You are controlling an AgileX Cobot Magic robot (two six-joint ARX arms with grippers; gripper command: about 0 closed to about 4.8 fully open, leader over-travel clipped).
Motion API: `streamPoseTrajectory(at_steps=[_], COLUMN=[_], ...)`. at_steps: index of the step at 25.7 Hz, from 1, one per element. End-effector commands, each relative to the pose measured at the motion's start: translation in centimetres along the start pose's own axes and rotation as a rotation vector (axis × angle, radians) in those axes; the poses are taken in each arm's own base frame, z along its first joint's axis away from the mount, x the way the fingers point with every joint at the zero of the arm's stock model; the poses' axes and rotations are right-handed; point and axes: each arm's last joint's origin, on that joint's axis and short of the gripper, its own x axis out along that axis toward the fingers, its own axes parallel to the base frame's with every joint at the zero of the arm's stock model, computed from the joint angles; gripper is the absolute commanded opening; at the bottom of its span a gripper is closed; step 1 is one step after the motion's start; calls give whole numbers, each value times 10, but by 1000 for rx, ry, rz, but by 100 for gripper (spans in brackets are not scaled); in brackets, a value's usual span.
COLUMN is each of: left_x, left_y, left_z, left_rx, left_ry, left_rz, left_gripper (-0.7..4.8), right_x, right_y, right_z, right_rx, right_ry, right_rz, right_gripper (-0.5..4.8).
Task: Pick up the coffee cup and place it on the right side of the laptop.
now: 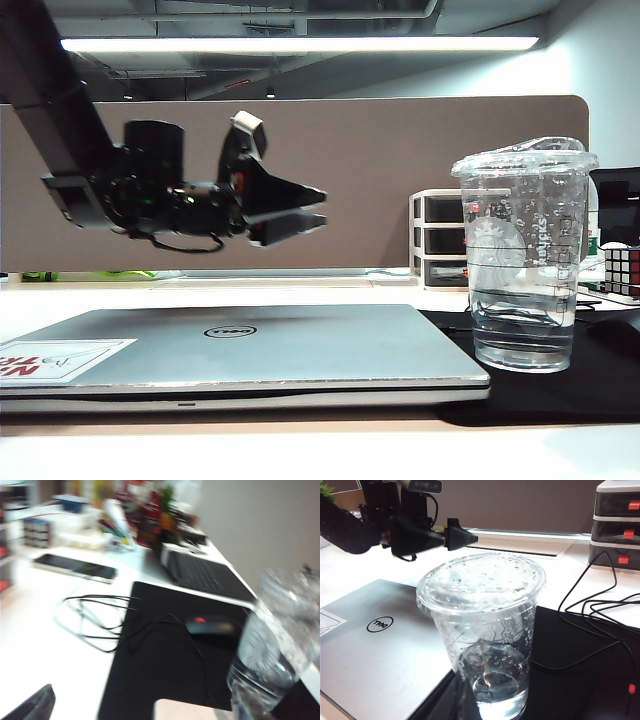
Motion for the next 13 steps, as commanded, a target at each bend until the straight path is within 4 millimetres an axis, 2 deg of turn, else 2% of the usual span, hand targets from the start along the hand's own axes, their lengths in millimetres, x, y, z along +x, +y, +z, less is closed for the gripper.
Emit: streamPoseTrajectory(at_steps=[1,6,8,13], left_x=[-14,-36,-48,-71], left_y=[-1,-12,-29,-59], left_z=[18,42,53,64], left_rx=[-24,-15,35,47], left_ry=[-18,-25,-30,-50], left_rz=[31,60,81,187], left_gripper=[479,479,479,479], right_x=[0,0,0,0], right_y=[0,0,0,0], right_z=[0,0,0,2], right_rx=[-8,-7,-9,-18], right_ry=[-7,-7,-11,-31], right_rz=[2,3,3,5], right_gripper=[-1,-1,-1,-1])
